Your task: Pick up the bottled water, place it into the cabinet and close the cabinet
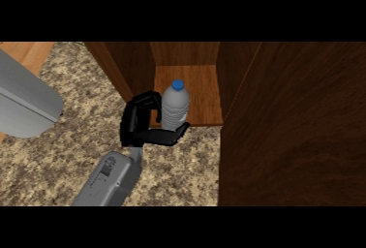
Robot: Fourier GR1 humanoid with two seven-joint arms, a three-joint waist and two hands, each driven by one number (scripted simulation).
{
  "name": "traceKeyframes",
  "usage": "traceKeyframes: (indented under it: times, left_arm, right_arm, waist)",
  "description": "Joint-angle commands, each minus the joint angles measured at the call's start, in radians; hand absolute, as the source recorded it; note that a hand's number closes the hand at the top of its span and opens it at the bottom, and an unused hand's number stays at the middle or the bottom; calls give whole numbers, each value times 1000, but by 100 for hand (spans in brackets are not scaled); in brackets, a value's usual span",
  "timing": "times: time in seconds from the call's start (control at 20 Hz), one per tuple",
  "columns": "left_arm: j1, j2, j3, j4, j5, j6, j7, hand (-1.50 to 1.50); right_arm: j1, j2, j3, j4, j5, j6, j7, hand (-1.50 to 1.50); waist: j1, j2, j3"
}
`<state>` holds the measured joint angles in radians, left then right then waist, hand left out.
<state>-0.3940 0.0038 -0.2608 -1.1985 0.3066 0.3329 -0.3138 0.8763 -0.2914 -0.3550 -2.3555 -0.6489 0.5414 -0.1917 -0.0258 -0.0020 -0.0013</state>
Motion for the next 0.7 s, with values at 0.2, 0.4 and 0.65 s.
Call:
traceKeyframes:
  times: [0.2,0.4,0.65]
  left_arm:
    - [-178,-4,-75,163,-25,204,68,150]
    - [-239,0,20,306,-39,144,42,150]
    - [-366,-4,17,444,40,173,23,150]
  right_arm:
    - [32,-46,-60,-152,-166,-36,76,-150]
    - [36,23,30,-181,-98,-59,78,-150]
    - [-10,-32,1,-156,-164,-83,112,-150]
  waist:
    - [-8,3,0]
    - [-4,7,-1]
    - [-17,12,-1]
